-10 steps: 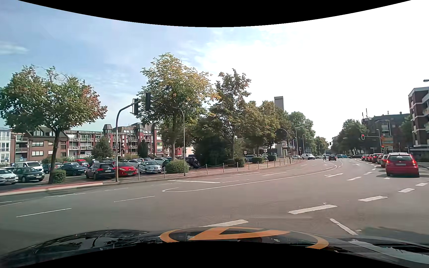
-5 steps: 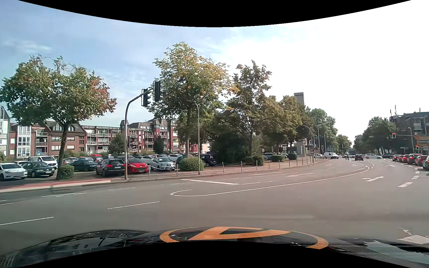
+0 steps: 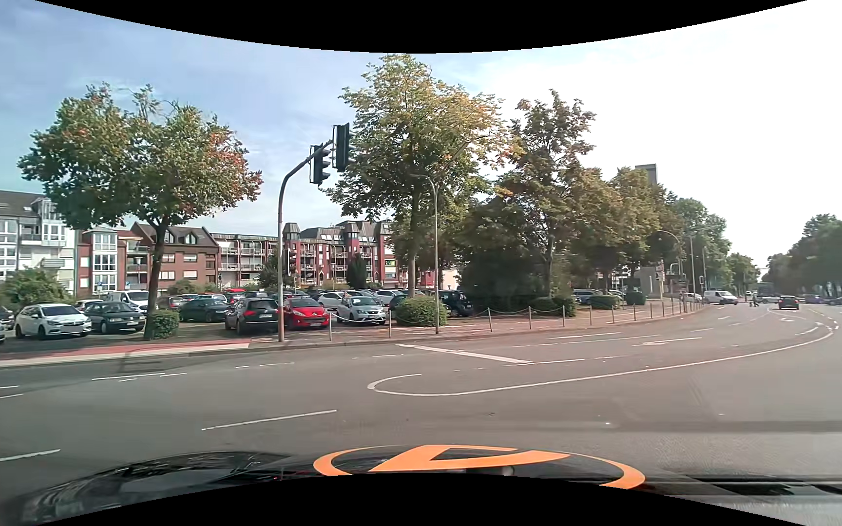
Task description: Follow the waypoints while adhering to traffic rules and regulations
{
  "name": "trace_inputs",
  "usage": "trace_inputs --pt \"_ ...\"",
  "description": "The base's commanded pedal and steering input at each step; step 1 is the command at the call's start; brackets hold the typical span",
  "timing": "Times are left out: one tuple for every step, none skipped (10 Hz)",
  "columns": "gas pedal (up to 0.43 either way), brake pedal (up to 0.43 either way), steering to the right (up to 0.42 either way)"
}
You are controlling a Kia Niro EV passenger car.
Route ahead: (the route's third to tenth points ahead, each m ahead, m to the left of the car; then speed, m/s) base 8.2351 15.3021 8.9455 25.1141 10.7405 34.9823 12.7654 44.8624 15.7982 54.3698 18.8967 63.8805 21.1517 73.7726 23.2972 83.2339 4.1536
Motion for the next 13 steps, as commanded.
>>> trace_inputs --pt "0.0 0.0 -0.282" --pt "0.0 0.0 -0.294" --pt "0.0 0.0 -0.304" --pt "0.0 0.0 -0.316" --pt "0.0 0.0 -0.33" --pt "0.0 0.0 -0.346" --pt "0.0 0.0 -0.359" --pt "0.0 0.0 -0.373" --pt "0.0 0.0 -0.381" --pt "0.0 0.0 -0.386" --pt "0.0 0.0 -0.392" --pt "0.0 0.0 -0.398" --pt "0.0 0.0 -0.404"
